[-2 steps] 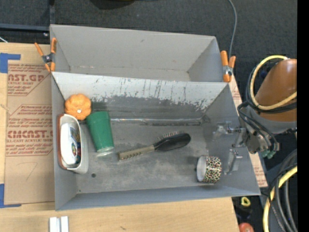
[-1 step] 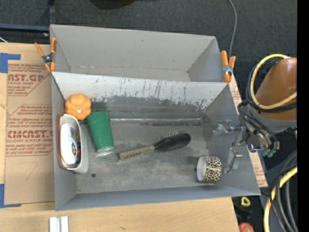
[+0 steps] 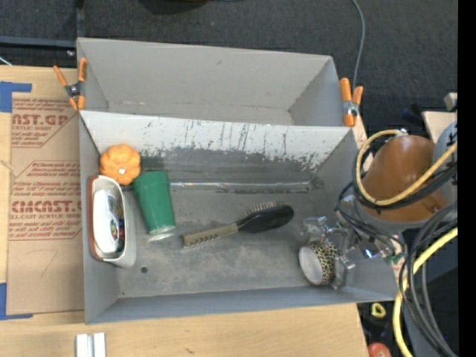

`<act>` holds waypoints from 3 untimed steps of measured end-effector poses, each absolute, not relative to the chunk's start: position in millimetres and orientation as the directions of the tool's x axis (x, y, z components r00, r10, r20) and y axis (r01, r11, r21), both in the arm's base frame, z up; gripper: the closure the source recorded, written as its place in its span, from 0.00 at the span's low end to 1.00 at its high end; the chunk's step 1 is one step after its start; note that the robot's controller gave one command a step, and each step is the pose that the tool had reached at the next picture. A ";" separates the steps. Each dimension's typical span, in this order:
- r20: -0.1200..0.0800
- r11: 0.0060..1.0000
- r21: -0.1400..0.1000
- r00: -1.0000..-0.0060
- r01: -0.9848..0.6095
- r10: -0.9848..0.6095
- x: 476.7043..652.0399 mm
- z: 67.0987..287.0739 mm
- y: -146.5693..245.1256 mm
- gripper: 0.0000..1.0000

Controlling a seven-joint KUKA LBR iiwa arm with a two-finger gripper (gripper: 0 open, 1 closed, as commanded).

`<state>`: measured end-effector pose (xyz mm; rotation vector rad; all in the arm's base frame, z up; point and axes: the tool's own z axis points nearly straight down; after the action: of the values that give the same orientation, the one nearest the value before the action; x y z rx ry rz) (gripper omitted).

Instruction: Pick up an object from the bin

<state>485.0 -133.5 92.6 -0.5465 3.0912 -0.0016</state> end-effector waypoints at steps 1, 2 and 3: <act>-0.007 0.890 -0.006 -0.890 -0.455 -0.455 486.0 138.4 -125.3 0.00; -0.006 0.800 -0.004 -0.800 -0.600 -0.600 482.6 99.0 -127.8 0.00; -0.010 0.689 -0.007 -0.689 -0.725 -0.725 491.0 70.6 -123.7 0.00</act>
Offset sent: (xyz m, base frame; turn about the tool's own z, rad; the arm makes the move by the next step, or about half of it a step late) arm -0.0022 0.0045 0.0074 -0.2948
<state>491.0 -123.7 70.6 -1.2345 2.8761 -0.0045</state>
